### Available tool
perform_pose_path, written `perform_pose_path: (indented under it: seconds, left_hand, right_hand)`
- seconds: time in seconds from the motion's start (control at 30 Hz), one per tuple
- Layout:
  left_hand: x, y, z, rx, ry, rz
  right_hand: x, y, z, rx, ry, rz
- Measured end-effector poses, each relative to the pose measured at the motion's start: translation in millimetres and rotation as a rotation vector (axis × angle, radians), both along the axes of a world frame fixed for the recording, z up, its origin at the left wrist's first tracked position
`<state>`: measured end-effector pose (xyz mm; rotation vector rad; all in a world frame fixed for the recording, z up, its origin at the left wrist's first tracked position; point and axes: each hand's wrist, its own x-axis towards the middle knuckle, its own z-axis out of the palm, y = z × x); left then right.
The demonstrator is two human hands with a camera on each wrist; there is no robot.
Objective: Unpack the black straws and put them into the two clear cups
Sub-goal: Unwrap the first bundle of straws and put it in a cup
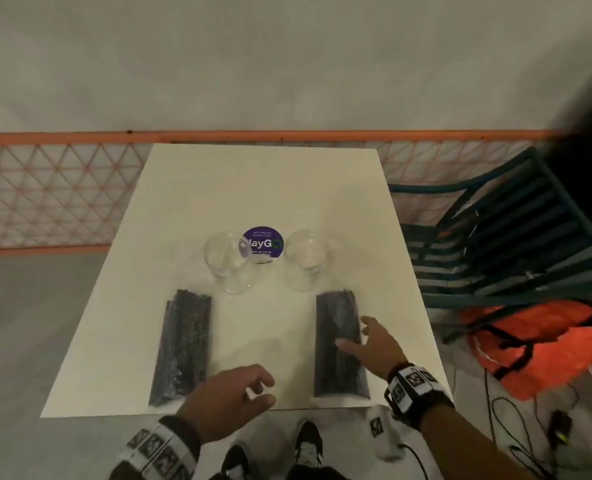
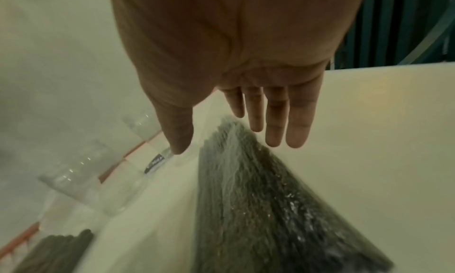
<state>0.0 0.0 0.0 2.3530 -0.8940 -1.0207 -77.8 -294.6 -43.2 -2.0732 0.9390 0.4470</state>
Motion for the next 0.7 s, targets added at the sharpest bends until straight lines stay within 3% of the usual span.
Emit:
perform_pose_path:
  seconds: [0.13,0.4,0.57,0.7]
  left_hand:
    - [-4.6,-48.3,-2.0,0.025,-0.042,-0.007]
    - [-10.9,-67.5,-41.6,0.001,0.072,0.234]
    - [1.4,-87.5,-66.0,-0.063,0.268,0.413]
    - [8.6,-112.9,-77.7,-0.223,0.483,0.611]
  right_hand:
    - [20.1,-8.0,-21.1,-0.026,0.091,0.025]
    - [33.2,-15.1,-45.3,-0.003,0.091,0.036]
    - [38.1,-1.7,-53.9,-0.003,0.064,0.057]
    - [31.2,21.1,-50.3,0.137,-0.124,0.011]
